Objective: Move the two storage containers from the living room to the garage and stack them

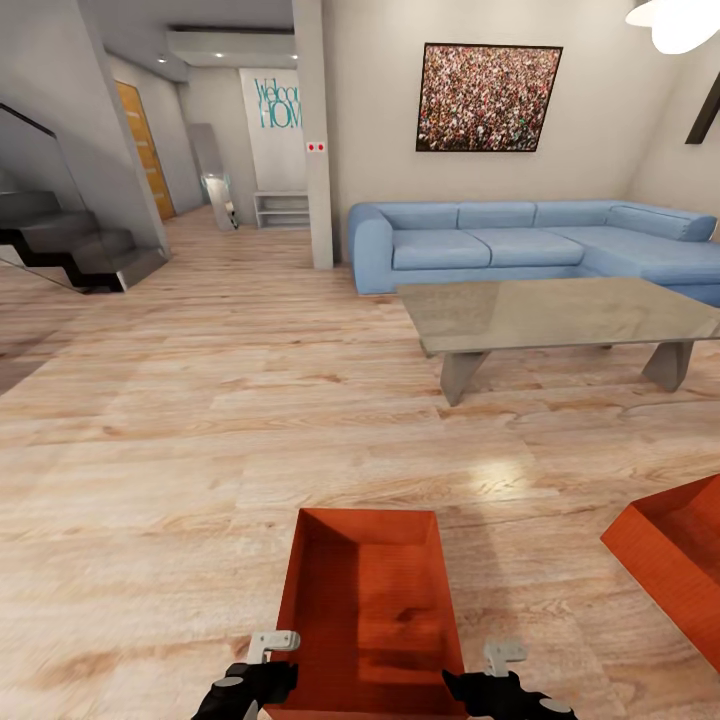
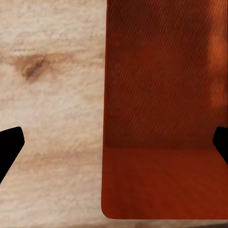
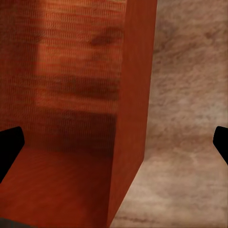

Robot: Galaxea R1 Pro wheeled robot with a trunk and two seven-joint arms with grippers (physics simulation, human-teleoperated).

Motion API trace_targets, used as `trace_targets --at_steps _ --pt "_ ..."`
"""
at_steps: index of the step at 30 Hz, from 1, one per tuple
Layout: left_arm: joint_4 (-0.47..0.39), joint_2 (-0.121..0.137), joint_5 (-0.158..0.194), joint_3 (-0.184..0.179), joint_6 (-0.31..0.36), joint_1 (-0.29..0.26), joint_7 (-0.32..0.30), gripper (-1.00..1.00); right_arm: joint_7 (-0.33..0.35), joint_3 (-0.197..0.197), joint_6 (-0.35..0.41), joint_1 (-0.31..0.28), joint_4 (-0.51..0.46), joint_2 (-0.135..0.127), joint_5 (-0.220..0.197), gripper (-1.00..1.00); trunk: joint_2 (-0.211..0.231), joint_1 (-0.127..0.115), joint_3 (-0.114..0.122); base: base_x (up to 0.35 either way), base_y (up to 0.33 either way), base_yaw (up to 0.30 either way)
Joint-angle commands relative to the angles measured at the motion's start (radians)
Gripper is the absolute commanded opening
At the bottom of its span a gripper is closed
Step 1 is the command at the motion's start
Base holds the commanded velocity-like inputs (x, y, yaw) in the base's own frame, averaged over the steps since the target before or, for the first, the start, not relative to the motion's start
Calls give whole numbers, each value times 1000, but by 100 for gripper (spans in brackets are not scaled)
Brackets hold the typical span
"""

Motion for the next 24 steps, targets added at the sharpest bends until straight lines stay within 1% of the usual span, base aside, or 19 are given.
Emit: trace_targets --at_steps 1,14,22,24 --pt "-2 0 4 -5 6 0 7 100 7 -7 1 0 0 0 -2 100 0 0 -1 0 0 0" --pt "-2 0 4 -5 6 0 7 100 6 -7 0 0 2 2 -3 100 0 0 -1 0 0 0" --pt "-2 0 3 -5 6 0 7 100 8 -7 0 0 2 5 -3 100 -56 30 -26 0 0 0" --pt "-2 0 3 -5 6 0 7 100 9 -7 0 0 2 5 -3 100 -56 30 -26 0 0 0"
